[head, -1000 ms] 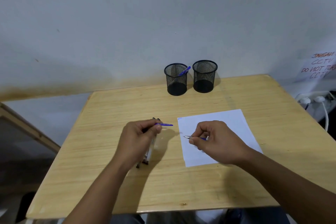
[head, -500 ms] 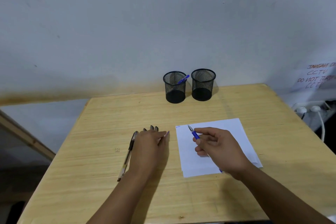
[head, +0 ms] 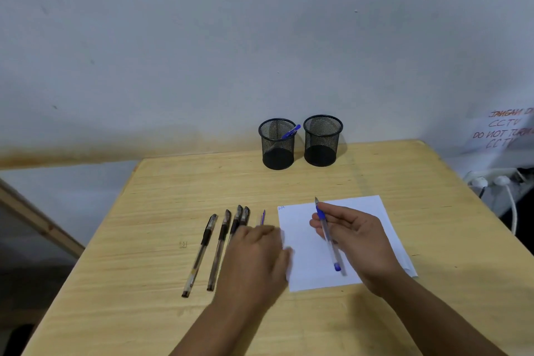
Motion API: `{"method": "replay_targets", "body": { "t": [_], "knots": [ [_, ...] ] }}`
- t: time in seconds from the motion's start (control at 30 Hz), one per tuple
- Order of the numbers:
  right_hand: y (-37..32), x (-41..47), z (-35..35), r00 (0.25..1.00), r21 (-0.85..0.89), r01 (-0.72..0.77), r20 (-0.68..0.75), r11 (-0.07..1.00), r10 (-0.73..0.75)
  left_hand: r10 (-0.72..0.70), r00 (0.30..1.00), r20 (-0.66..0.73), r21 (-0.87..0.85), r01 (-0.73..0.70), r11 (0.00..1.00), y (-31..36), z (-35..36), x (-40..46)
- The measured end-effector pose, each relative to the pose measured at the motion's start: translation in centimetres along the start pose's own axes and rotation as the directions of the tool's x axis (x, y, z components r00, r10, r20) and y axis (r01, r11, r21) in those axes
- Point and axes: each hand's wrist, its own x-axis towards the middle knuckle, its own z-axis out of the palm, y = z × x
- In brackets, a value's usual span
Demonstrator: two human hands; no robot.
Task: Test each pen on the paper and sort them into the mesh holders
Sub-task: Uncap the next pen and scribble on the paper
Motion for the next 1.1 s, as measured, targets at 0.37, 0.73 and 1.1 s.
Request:
{"method": "replay_targets", "body": {
  "t": [0.37, 0.73, 1.1],
  "knots": [
    [0.3, 2.1, 0.8, 0.981, -0.132, 0.143, -0.114, 0.981, -0.159, 0.039, 0.998, 0.053, 0.021, -0.041, 0.999, 0.6, 1.6, -1.4],
    [0.9, 6.2, 3.6, 0.980, -0.226, 0.129, -0.117, 0.965, -0.159, 0.050, 0.997, 0.051, 0.038, -0.052, 0.998, 0.1, 2.3, -1.2],
    [2.2, 7.0, 3.1, 0.947, -0.574, 0.263, -0.001, 0.776, -0.322, -0.013, 0.997, 0.081, -0.031, 0.015, 0.999, -0.1, 3.1, -0.6]
  ]
}}
